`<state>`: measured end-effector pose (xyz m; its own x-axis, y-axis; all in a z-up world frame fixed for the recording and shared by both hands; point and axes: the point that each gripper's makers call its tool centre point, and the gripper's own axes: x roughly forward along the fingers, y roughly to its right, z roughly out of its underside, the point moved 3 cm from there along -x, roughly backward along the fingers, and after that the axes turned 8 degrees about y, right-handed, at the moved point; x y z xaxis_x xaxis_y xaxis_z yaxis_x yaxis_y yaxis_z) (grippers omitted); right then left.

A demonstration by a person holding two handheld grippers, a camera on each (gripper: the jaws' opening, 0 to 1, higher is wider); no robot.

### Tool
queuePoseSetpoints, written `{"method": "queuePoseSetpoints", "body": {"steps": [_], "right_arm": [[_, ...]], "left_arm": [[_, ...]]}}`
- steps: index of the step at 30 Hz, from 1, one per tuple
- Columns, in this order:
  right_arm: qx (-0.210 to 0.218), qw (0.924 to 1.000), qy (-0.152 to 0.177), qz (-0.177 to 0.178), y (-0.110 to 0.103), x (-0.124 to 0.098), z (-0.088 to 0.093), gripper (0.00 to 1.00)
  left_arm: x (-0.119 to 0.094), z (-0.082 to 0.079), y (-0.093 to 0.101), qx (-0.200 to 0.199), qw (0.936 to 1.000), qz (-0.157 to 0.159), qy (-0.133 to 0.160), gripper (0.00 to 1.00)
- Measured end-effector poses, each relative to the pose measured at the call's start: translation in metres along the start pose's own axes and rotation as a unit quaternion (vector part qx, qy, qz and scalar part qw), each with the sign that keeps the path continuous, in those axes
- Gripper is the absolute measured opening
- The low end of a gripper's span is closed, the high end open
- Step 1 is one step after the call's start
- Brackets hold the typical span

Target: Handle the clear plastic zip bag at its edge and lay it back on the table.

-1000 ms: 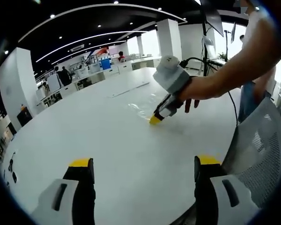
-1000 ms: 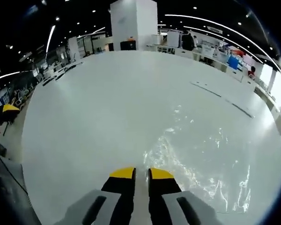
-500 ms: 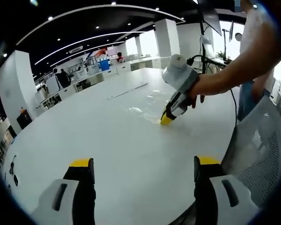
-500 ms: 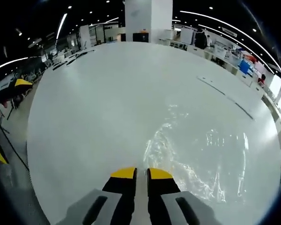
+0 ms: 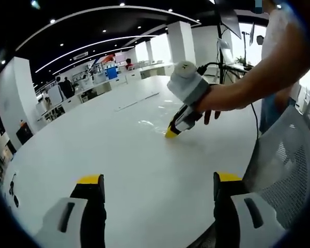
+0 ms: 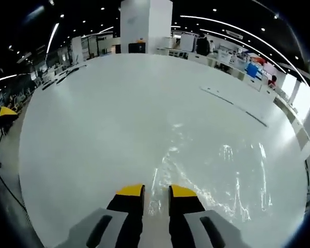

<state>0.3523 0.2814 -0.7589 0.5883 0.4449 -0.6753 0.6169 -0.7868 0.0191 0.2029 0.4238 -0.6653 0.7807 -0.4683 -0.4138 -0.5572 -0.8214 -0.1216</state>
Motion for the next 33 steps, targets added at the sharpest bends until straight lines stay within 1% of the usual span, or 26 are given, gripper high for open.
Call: {"method": "queuePoseSetpoints", "body": {"steps": [1, 2, 5, 7, 8, 12, 15, 17, 18, 19, 20, 24, 25, 27, 28, 30, 31, 33], "right_arm": [[-0.001, 1.0, -0.003, -0.001, -0.001, 0.002, 0.001, 0.14], [-0.008, 1.0, 0.003, 0.001, 0.0, 0.002, -0.002, 0.13], [-0.006, 1.0, -0.006, 0.001, -0.001, 0.003, -0.001, 0.11], [-0.033, 0.9991, -0.021, -0.017, -0.003, -0.001, 0.001, 0.06], [-0.046, 0.9984, -0.027, -0.019, -0.004, -0.004, 0.001, 0.04], [-0.053, 0.9978, -0.029, -0.026, -0.004, -0.006, 0.003, 0.0], [-0.074, 0.9959, -0.032, -0.041, -0.005, -0.008, 0.005, 0.0], [-0.096, 0.9935, -0.03, -0.054, -0.006, -0.01, 0.007, 0.0], [-0.121, 0.9901, -0.029, -0.064, -0.007, -0.012, 0.009, 0.0], [-0.13, 0.9886, -0.039, -0.066, -0.007, -0.017, 0.013, 0.0], [-0.145, 0.9862, -0.038, -0.07, -0.008, -0.02, 0.014, 0.0], [-0.176, 0.9792, -0.038, -0.093, -0.006, -0.025, 0.017, 0.0], [-0.197, 0.9743, -0.035, -0.104, -0.004, -0.025, 0.018, 0.0], [-0.241, 0.963, -0.041, -0.113, -0.004, -0.028, 0.02, 0.0], [-0.266, 0.9553, -0.043, -0.12, -0.006, -0.031, 0.022, 0.0], [-0.297, 0.944, -0.058, -0.132, -0.004, -0.035, 0.026, 0.0], [-0.308, 0.9401, -0.059, -0.134, -0.004, -0.037, 0.026, 0.0], [-0.31, 0.9383, -0.062, -0.14, -0.001, -0.039, 0.028, 0.0]], "left_arm": [[0.0, 0.0, 0.0, -0.001, 1.0, 0.0, 0.0, 0.86], [0.0, 0.0, -0.001, -0.002, 1.0, -0.001, 0.001, 0.86], [0.0, 0.0, -0.003, -0.006, 1.0, -0.003, 0.002, 0.85], [0.001, 0.001, -0.004, -0.007, 1.0, -0.003, 0.002, 0.85], [0.001, 0.0, -0.004, -0.006, 1.0, -0.003, 0.002, 0.85], [0.001, -0.002, -0.003, -0.007, 1.0, -0.003, 0.004, 0.85], [0.001, -0.003, -0.003, -0.006, 1.0, -0.004, 0.005, 0.85], [0.001, -0.003, -0.003, -0.005, 1.0, -0.004, 0.005, 0.85], [0.0, -0.003, -0.003, -0.006, 1.0, -0.004, 0.005, 0.84], [0.0, -0.003, -0.002, -0.006, 1.0, -0.004, 0.005, 0.84], [0.0, -0.002, -0.002, -0.006, 1.0, -0.004, 0.004, 0.84], [0.0, 0.0, -0.001, -0.006, 1.0, -0.002, 0.0, 0.84], [0.0, 0.0, -0.001, -0.004, 1.0, -0.002, 0.0, 0.84], [0.0, 0.0, -0.001, -0.002, 1.0, -0.002, 0.0, 0.84], [0.0, -0.001, -0.001, -0.002, 1.0, -0.002, 0.001, 0.84], [-0.001, -0.003, -0.001, 0.0, 1.0, -0.003, 0.002, 0.83], [-0.001, -0.004, -0.001, 0.002, 1.0, -0.003, 0.003, 0.83], [-0.001, -0.005, -0.001, 0.004, 1.0, -0.003, 0.004, 0.82]]}}
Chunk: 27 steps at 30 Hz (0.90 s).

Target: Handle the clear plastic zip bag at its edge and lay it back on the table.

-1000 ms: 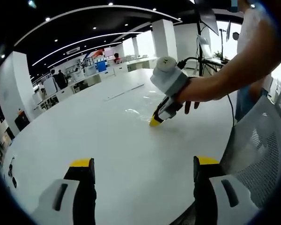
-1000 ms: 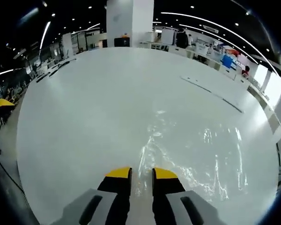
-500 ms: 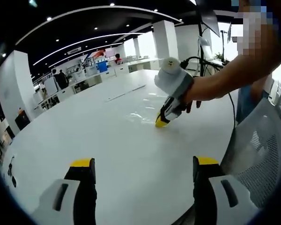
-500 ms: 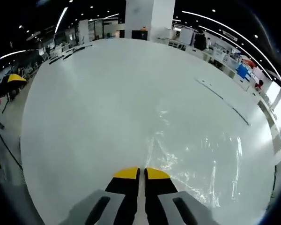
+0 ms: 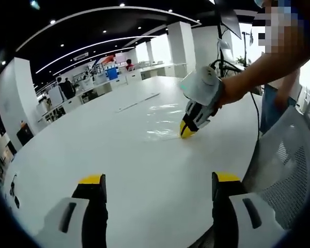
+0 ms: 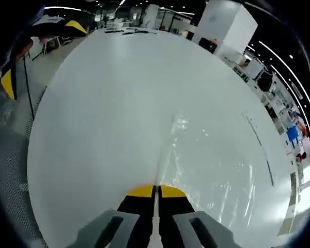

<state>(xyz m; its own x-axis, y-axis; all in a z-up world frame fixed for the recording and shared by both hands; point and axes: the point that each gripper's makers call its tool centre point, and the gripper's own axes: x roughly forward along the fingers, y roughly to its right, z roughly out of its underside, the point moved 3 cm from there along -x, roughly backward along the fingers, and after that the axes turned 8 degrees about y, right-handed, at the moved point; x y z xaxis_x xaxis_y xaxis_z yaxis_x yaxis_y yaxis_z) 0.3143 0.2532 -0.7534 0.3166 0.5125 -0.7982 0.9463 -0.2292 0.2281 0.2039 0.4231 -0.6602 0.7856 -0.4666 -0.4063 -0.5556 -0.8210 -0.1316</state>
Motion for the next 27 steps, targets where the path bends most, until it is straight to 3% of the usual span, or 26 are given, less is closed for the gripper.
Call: {"method": "queuePoseSetpoints", "body": {"steps": [6, 9, 12, 20, 27], "right_arm": [[0.007, 0.9999, 0.009, -0.009, -0.001, -0.005, 0.006, 0.0], [0.074, 0.9964, 0.03, -0.027, -0.004, -0.006, 0.006, 0.02], [0.078, 0.9962, 0.035, -0.016, 0.003, -0.004, 0.008, 0.06], [0.172, 0.9827, 0.067, 0.016, 0.012, 0.002, 0.003, 0.14], [0.203, 0.9766, 0.071, 0.012, 0.007, 0.004, 0.005, 0.14]], "left_arm": [[-0.001, 0.0, 0.002, 0.004, 1.0, 0.0, -0.002, 0.82], [-0.002, -0.001, 0.002, 0.004, 1.0, 0.0, -0.002, 0.82], [-0.002, 0.0, 0.003, 0.006, 1.0, 0.0, -0.003, 0.82], [-0.003, 0.0, 0.005, 0.007, 1.0, 0.003, -0.004, 0.82], [-0.002, 0.0, 0.003, 0.007, 1.0, 0.003, -0.005, 0.81]]}}
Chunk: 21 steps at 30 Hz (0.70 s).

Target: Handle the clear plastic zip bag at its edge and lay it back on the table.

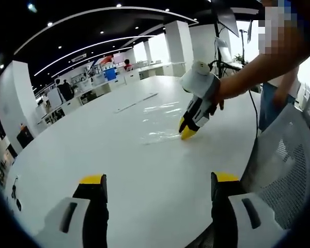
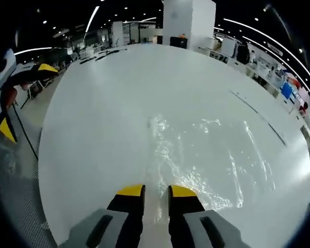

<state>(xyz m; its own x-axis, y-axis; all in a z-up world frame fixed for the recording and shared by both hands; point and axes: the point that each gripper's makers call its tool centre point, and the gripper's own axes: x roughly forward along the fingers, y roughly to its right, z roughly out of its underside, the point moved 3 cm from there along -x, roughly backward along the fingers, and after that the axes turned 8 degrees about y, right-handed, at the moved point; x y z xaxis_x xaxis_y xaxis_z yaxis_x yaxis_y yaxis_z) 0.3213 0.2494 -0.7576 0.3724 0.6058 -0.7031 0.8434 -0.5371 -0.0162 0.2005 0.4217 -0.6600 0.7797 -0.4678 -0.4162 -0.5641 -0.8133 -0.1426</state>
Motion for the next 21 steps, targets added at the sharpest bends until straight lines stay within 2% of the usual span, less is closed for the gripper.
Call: {"method": "queuePoseSetpoints", "body": {"steps": [3, 5, 6, 11, 14, 17, 21], "right_arm": [[-0.005, 1.0, -0.003, 0.002, 0.003, 0.001, -0.001, 0.13], [-0.038, 0.9992, -0.013, 0.005, 0.006, 0.001, 0.0, 0.11], [-0.036, 0.9993, -0.013, 0.001, 0.003, 0.001, 0.001, 0.11], [-0.048, 0.9988, -0.013, -0.001, 0.002, 0.0, 0.002, 0.0], [-0.059, 0.9982, -0.015, -0.005, -0.002, -0.003, 0.003, 0.0], [-0.1, 0.9946, -0.025, -0.008, -0.002, -0.005, 0.004, 0.0], [-0.105, 0.9941, -0.024, -0.013, -0.003, -0.009, 0.004, 0.0]], "left_arm": [[0.001, 0.0, 0.0, -0.001, 1.0, 0.001, 0.0, 0.81], [0.001, -0.001, 0.0, 0.002, 1.0, 0.002, -0.001, 0.81], [0.001, -0.001, 0.001, 0.003, 1.0, 0.002, 0.0, 0.81], [0.001, -0.001, 0.002, 0.002, 1.0, 0.003, 0.0, 0.8], [0.002, -0.001, 0.002, 0.004, 1.0, 0.005, -0.002, 0.8], [0.002, -0.001, 0.003, 0.009, 0.9999, 0.006, -0.003, 0.8], [0.003, -0.002, 0.003, 0.009, 0.9999, 0.007, -0.002, 0.8]]}}
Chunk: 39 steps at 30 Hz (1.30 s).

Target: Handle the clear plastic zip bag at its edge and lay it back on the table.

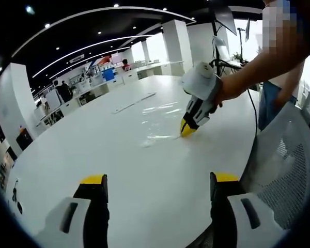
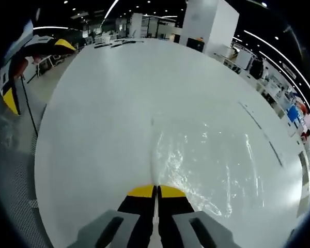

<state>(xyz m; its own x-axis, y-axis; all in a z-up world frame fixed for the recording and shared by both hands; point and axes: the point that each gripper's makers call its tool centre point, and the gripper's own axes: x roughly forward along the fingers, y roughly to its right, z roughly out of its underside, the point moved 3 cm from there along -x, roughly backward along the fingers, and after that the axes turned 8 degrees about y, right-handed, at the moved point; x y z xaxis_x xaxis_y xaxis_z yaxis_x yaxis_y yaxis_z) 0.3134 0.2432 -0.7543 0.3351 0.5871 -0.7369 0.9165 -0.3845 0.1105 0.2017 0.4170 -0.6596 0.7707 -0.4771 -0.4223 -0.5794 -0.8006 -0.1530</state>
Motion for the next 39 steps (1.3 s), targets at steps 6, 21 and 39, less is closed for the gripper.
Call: {"method": "queuePoseSetpoints", "body": {"steps": [6, 21, 39], "right_arm": [[-0.007, 0.9998, 0.013, -0.01, -0.002, -0.007, -0.005, 0.0], [-0.019, 0.9993, 0.011, -0.03, -0.012, -0.029, -0.013, 0.0], [-0.078, 0.9933, 0.041, -0.075, -0.024, -0.048, -0.029, 0.0]], "left_arm": [[0.001, 0.001, 0.002, 0.003, 1.0, 0.005, -0.004, 0.81], [0.008, -0.005, 0.003, -0.035, 0.9993, 0.011, -0.011, 0.81], [0.017, 0.0, 0.0, -0.013, 0.9991, 0.036, -0.02, 0.84]]}}
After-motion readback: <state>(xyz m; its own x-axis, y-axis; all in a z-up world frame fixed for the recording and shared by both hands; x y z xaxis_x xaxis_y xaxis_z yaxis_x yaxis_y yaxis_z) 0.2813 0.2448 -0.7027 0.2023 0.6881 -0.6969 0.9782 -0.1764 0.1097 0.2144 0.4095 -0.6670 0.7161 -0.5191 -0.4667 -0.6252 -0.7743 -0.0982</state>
